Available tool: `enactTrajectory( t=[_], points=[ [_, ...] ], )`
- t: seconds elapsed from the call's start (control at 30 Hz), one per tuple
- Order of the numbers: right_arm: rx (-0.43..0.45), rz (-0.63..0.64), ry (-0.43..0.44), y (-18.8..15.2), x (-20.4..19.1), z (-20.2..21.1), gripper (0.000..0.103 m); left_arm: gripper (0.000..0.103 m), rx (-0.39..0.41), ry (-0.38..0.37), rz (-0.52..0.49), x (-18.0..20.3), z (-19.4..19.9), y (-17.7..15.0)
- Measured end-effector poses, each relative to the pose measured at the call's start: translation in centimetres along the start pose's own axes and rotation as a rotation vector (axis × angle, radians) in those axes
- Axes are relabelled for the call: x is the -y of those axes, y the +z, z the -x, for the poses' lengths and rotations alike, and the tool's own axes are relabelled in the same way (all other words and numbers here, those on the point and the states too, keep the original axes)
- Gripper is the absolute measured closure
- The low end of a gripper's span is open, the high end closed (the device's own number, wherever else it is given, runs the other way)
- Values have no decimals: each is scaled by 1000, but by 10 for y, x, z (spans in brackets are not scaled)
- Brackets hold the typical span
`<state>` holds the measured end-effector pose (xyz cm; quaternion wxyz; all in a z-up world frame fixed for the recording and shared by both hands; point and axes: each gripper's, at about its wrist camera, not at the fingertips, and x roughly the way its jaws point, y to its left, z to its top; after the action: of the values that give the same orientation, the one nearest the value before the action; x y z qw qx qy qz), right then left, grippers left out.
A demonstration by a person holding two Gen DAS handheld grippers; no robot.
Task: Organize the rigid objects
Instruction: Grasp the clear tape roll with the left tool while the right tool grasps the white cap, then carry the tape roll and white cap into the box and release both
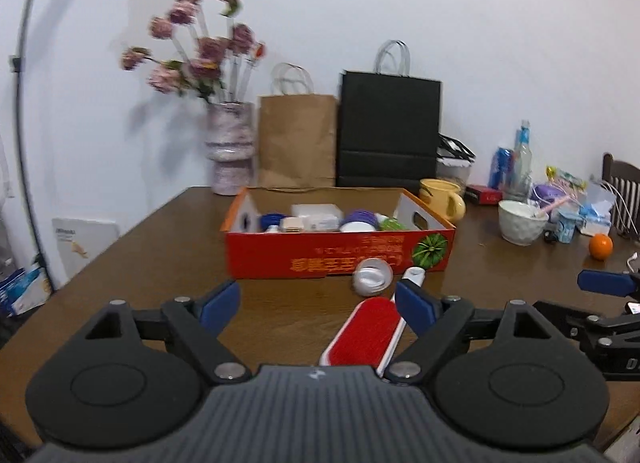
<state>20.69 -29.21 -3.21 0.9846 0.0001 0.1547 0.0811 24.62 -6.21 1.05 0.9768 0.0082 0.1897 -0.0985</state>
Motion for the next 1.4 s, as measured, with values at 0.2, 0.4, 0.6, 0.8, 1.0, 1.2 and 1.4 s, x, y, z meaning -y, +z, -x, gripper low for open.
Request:
enactTrajectory(
  t=[0.2, 0.4, 0.6, 0.8, 1.0, 1.2, 1.4],
  points=[
    [-5, -10, -31, 18, 30, -47, 12, 16, -76, -69, -63, 31, -99, 12],
    [-7, 3, -37, 35, 47, -93, 12, 17, -190, -111, -102, 50, -185, 20],
    [-36, 14, -14, 40, 47, -132, 12, 59, -313, -131, -20, 34, -220, 11],
    [-136, 26, 112, 37, 22, -181, 15, 59, -219, -95, 24, -8, -177, 13],
    [-287, 74, 155, 30, -16, -242, 30, 59, -199, 40, 103, -72, -143, 4],
    [-349, 117, 106, 19, -39, -263, 57, 59, -196, 73, 152, -102, -126, 3],
    [-289, 132, 73, 28, -42, -232, 63, 59, -159, 59, 150, -100, -102, 9]
  ],
)
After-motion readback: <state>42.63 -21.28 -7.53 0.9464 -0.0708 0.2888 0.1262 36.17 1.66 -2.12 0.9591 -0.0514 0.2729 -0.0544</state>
